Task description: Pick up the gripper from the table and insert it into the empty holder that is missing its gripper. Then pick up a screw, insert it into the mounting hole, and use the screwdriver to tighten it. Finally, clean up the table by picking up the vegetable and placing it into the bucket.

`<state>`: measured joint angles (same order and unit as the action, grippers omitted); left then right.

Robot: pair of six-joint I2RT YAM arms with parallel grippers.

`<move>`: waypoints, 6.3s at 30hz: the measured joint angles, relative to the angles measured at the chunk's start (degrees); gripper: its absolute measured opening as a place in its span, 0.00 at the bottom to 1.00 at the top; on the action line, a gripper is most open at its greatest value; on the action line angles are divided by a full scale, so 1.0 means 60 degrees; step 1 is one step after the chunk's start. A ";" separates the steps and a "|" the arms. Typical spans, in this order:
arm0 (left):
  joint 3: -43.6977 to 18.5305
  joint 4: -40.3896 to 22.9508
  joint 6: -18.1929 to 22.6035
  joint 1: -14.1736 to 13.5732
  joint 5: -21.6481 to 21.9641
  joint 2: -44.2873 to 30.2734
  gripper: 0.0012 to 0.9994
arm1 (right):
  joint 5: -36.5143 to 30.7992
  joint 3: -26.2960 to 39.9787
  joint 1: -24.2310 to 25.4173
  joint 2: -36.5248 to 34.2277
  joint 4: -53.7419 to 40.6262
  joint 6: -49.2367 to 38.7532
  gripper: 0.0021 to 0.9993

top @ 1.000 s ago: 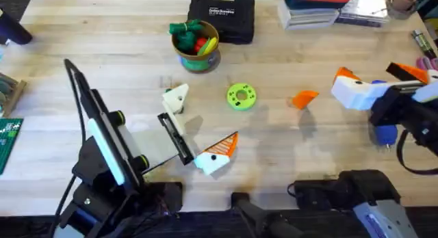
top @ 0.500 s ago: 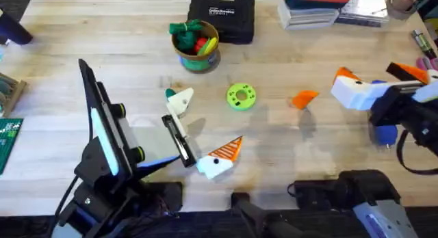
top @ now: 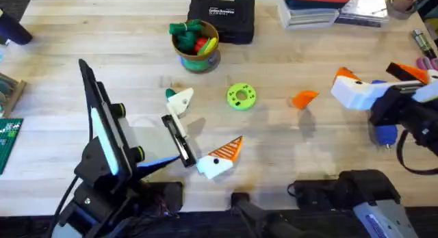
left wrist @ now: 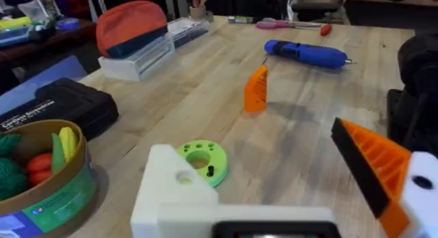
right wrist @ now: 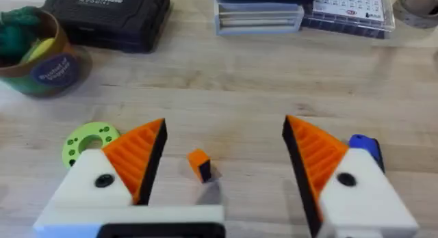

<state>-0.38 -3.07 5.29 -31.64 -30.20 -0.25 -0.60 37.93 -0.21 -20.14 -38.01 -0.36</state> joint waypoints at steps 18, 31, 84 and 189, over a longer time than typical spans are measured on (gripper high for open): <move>0.0000 0.0007 -0.0367 0.0000 0.0820 0.0000 0.99 | 0.0000 0.0000 0.0000 0.0000 0.0035 0.0000 0.99; 0.0000 -0.0004 -0.0971 0.0000 -0.1273 -0.0003 0.99 | 0.0040 0.0001 0.0000 -0.0169 -0.0205 0.0000 0.99; 0.0000 -0.0098 -0.1615 0.0000 -0.2798 0.0000 0.99 | -0.0539 0.2703 -0.1938 -0.9395 -0.2493 -0.3235 0.36; 0.0004 -0.0098 -0.1648 0.0000 -0.2794 -0.0004 0.99 | 1.1455 -0.2863 -0.3077 -0.6564 0.9453 1.0351 0.01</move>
<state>-0.36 -3.66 -4.60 -31.64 -46.96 -0.27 68.13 20.75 -18.67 -59.53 18.71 61.74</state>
